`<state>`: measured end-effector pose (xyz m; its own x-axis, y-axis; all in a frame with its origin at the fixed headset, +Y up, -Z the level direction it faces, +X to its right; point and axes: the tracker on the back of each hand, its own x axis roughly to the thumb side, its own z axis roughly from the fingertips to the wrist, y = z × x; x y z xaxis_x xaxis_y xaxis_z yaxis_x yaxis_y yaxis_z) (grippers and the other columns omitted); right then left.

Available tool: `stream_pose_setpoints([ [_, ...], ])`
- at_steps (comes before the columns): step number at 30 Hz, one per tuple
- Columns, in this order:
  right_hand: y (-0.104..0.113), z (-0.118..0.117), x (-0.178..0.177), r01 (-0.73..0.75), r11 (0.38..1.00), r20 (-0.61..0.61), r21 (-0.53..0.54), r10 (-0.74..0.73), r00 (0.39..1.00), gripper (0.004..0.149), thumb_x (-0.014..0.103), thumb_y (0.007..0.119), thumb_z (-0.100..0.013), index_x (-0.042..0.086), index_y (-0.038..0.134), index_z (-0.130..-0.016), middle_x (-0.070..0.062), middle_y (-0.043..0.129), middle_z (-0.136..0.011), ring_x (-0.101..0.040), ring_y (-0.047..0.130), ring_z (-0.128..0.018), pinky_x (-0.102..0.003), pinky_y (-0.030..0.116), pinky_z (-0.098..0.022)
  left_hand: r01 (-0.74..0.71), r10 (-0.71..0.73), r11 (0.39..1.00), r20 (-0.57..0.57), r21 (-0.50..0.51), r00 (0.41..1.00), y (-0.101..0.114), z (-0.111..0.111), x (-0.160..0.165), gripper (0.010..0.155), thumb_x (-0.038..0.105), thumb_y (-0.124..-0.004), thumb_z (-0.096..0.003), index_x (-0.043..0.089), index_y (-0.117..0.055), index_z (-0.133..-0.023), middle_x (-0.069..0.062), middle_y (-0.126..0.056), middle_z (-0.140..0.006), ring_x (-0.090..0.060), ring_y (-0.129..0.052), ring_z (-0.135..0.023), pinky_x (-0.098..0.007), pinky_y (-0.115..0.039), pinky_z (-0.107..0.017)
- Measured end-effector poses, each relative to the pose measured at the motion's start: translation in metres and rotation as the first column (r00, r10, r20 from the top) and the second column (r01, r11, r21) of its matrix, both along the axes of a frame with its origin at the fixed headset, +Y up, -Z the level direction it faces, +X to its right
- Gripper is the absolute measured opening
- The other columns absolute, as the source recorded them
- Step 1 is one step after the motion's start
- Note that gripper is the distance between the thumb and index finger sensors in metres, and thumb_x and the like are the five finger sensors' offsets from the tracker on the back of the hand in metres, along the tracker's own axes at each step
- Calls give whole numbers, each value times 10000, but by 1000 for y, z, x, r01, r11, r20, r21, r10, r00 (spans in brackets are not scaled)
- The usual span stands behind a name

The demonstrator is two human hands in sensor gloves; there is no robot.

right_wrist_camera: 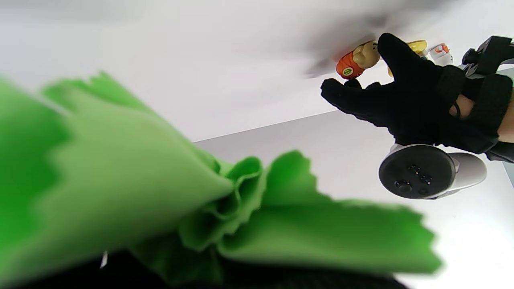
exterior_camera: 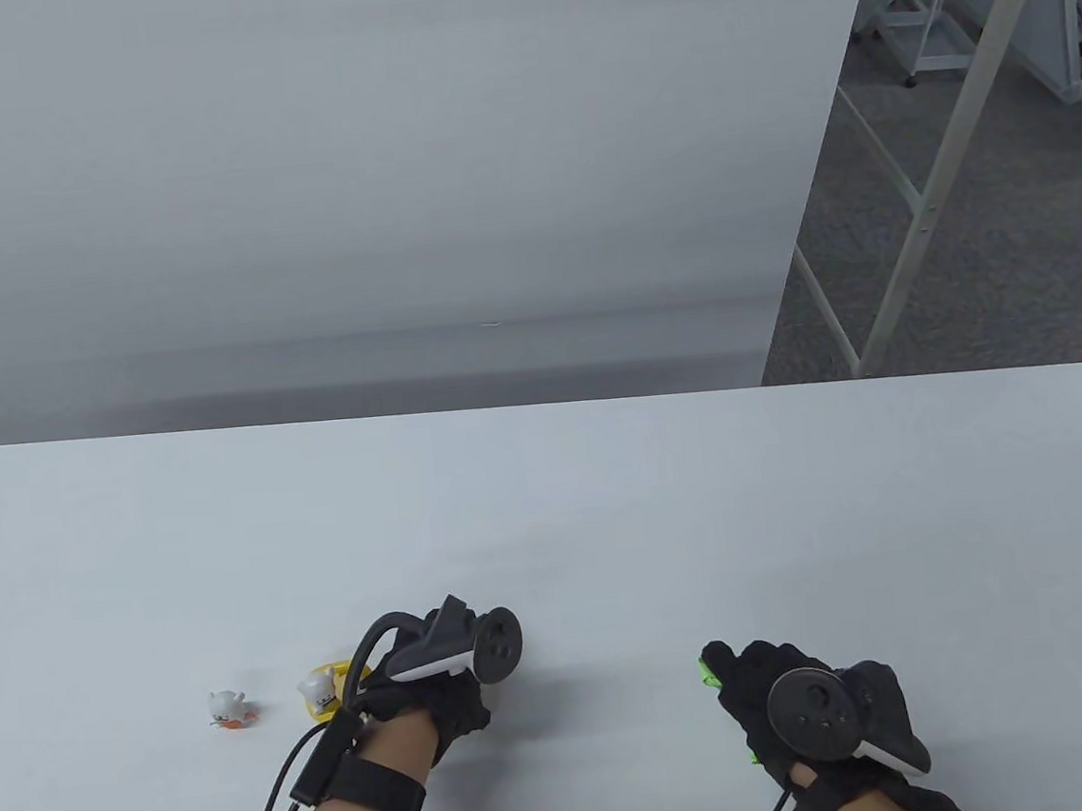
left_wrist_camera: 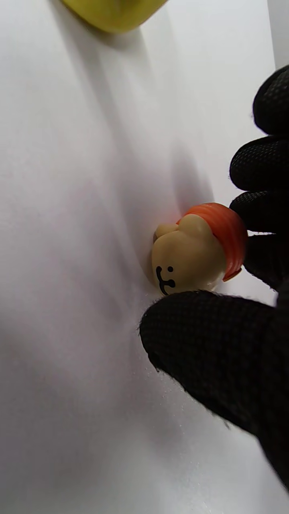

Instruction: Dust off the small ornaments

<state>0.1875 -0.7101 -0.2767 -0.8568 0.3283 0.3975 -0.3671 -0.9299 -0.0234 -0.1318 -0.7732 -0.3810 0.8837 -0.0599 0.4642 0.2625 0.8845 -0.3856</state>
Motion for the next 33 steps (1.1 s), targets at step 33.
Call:
stream_pose_setpoints([
  [33,-5,-25,-76,601,789,-61,-128,-611,789,423,159,818,-542,52,775,-949,-337,920,-757,-453,985,-532,-685,841,-435,-988,984,127,-139,87,114,46,87,-46,825,221,-1057,-389,21,-644,-1075,-383,-647,-1056,-322,-1105,-642,-380,-1068,-384],
])
